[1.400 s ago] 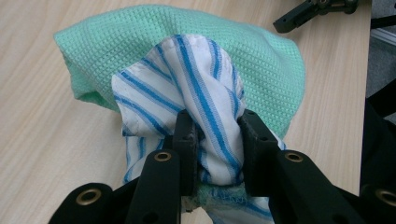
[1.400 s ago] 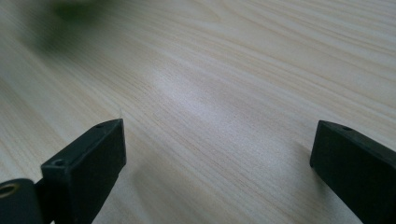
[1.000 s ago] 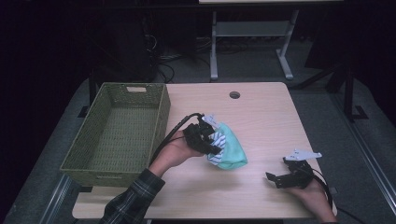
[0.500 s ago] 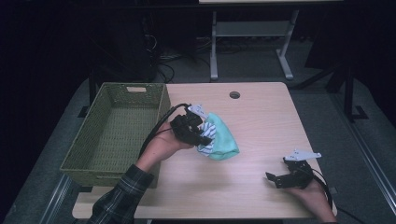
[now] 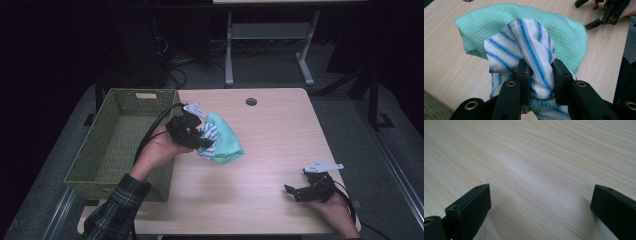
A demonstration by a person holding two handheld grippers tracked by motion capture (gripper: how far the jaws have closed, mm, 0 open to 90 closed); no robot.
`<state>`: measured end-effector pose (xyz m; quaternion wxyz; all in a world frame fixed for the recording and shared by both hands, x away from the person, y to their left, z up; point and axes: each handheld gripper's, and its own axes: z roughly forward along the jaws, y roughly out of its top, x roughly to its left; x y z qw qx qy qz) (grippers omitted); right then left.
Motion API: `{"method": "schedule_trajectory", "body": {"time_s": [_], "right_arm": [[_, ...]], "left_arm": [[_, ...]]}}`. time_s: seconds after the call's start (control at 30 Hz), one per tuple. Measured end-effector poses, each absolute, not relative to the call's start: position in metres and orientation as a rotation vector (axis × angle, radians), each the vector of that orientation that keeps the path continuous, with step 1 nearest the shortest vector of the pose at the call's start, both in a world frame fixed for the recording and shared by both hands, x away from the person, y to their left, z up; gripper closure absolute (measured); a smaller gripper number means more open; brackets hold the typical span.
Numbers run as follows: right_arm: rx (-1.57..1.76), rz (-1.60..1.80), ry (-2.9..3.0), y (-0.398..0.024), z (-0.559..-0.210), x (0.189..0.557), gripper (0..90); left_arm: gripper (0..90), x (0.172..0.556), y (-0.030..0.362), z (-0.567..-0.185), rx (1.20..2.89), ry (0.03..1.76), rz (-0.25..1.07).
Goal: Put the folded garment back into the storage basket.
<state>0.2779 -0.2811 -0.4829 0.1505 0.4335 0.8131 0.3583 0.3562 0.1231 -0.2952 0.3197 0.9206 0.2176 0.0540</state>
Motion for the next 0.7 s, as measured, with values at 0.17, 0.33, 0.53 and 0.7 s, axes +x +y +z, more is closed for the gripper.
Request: {"method": "schedule_trajectory", "body": {"time_s": [0.17, 0.33, 0.53, 0.7], "right_arm": [[1.244, 1.027, 2.335, -0.281, -0.483, 0.278, 2.7], [1.245, 1.027, 2.335, -0.281, -0.483, 0.278, 2.7], [1.252, 1.03, 2.334, -0.281, -0.483, 0.278, 2.6], [1.252, 1.03, 2.334, -0.281, -0.483, 0.278, 2.6]], "left_arm": [[70.3, 0.356, 0.134, -0.29, 2.407, 0.607, 0.163], [70.3, 0.356, 0.148, -0.283, 2.392, 0.638, 0.194], [70.3, 0.356, 0.169, -0.273, 2.369, 0.685, 0.235], [70.3, 0.356, 0.184, -0.27, 2.358, 0.725, 0.258]]}}
